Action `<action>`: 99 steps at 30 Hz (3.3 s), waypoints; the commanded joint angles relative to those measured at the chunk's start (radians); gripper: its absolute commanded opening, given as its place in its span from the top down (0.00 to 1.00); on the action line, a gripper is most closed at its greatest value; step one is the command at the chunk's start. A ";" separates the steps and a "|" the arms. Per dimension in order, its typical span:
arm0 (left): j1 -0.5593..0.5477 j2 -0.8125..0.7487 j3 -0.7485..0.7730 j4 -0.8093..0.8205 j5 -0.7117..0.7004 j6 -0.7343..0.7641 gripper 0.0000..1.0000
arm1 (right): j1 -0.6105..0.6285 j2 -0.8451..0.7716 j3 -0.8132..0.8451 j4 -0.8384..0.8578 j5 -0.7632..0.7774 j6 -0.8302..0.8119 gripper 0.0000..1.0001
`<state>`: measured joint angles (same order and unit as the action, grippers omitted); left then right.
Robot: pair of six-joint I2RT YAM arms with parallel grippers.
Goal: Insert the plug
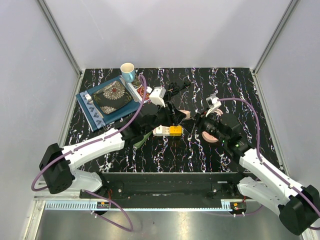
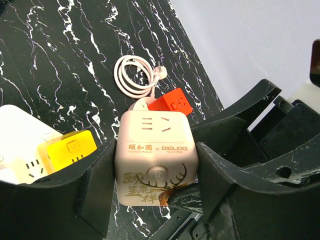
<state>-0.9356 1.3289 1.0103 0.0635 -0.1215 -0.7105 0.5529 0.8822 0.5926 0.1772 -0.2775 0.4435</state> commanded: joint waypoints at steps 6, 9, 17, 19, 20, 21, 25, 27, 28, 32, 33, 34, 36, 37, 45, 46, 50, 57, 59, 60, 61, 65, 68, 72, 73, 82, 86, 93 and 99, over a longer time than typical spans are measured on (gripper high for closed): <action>0.001 0.001 0.065 -0.023 0.048 0.063 0.95 | 0.005 -0.005 0.100 -0.074 0.040 -0.026 0.44; 0.046 -0.028 0.077 -0.060 0.036 0.121 1.00 | 0.005 0.024 0.168 -0.239 0.069 -0.058 0.20; 0.276 -0.115 0.105 -0.260 0.117 0.267 1.00 | 0.004 0.124 0.352 -0.643 0.237 -0.103 0.00; 0.303 -0.128 0.117 -0.307 0.155 0.319 1.00 | -0.016 0.159 0.418 -0.769 0.338 -0.114 0.00; 0.325 -0.131 0.122 -0.321 0.166 0.338 1.00 | -0.030 0.199 0.458 -0.842 0.406 -0.127 0.00; 0.333 -0.135 0.128 -0.356 0.175 0.356 1.00 | -0.051 0.221 0.475 -0.870 0.419 -0.137 0.00; 0.348 -0.135 0.165 -0.425 0.190 0.445 1.00 | -0.217 0.296 0.509 -0.933 0.443 -0.153 0.00; 0.350 -0.137 0.172 -0.450 0.204 0.463 1.00 | -0.246 0.330 0.512 -0.940 0.488 -0.164 0.00; 0.350 -0.137 0.180 -0.456 0.223 0.482 1.00 | -0.258 0.346 0.510 -0.938 0.494 -0.176 0.00; 0.351 -0.135 0.191 -0.490 0.261 0.513 1.00 | -0.304 0.455 0.515 -0.937 0.475 -0.195 0.00; 0.351 -0.137 0.192 -0.507 0.263 0.517 1.00 | -0.309 0.469 0.516 -0.935 0.478 -0.196 0.00; 0.351 -0.140 0.191 -0.513 0.269 0.528 1.00 | -0.315 0.497 0.516 -0.933 0.486 -0.200 0.00; 0.351 -0.152 0.185 -0.525 0.276 0.536 1.00 | -0.332 0.520 0.510 -0.907 0.482 -0.209 0.01; 0.351 -0.155 0.182 -0.528 0.283 0.540 1.00 | -0.338 0.541 0.507 -0.898 0.471 -0.221 0.02; 0.351 -0.185 0.165 -0.550 0.344 0.569 1.00 | -0.369 0.606 0.477 -0.858 0.445 -0.267 0.13; 0.351 -0.185 0.165 -0.551 0.350 0.572 1.00 | -0.369 0.609 0.467 -0.858 0.439 -0.270 0.16; 0.348 -0.175 0.169 -0.553 0.384 0.585 1.00 | -0.369 0.591 0.457 -0.858 0.384 -0.305 0.40; 0.336 -0.142 0.203 -0.565 0.479 0.632 1.00 | -0.358 0.535 0.454 -0.889 0.249 -0.391 0.62; 0.308 -0.123 0.218 -0.577 0.479 0.657 1.00 | -0.337 0.517 0.452 -0.894 0.180 -0.408 0.62; 0.282 -0.117 0.223 -0.583 0.477 0.686 1.00 | -0.328 0.515 0.455 -0.898 0.169 -0.425 0.62; 0.267 -0.109 0.229 -0.591 0.474 0.698 1.00 | -0.311 0.518 0.463 -0.918 0.169 -0.436 0.62; 0.196 -0.059 0.247 -0.597 0.438 0.733 1.00 | -0.242 0.541 0.477 -0.944 0.232 -0.439 0.59; 0.140 -0.014 0.269 -0.599 0.396 0.749 1.00 | -0.216 0.534 0.475 -0.944 0.241 -0.468 0.47; 0.064 0.047 0.301 -0.600 0.370 0.758 1.00 | -0.209 0.467 0.480 -0.946 0.245 -0.450 0.09; 0.055 0.077 0.312 -0.605 0.370 0.758 1.00 | -0.208 0.448 0.489 -0.947 0.265 -0.450 0.05; -0.026 0.320 0.540 -0.683 0.376 0.769 1.00 | -0.212 0.163 0.523 -0.970 0.668 -0.218 0.00; -0.049 0.452 0.674 -0.761 0.356 0.764 1.00 | -0.215 0.013 0.466 -0.976 0.825 -0.096 0.00; -0.075 0.648 0.850 -0.875 0.339 0.760 1.00 | -0.215 -0.212 0.360 -0.946 0.873 0.003 0.00; -0.081 0.742 0.942 -0.903 0.324 0.744 1.00 | -0.215 -0.356 0.316 -0.903 0.905 -0.045 0.00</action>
<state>-1.0100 2.0430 1.8637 -0.8204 0.2306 0.0444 0.3382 0.5793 0.9230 -0.7856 0.5587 0.4019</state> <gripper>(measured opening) 0.609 0.994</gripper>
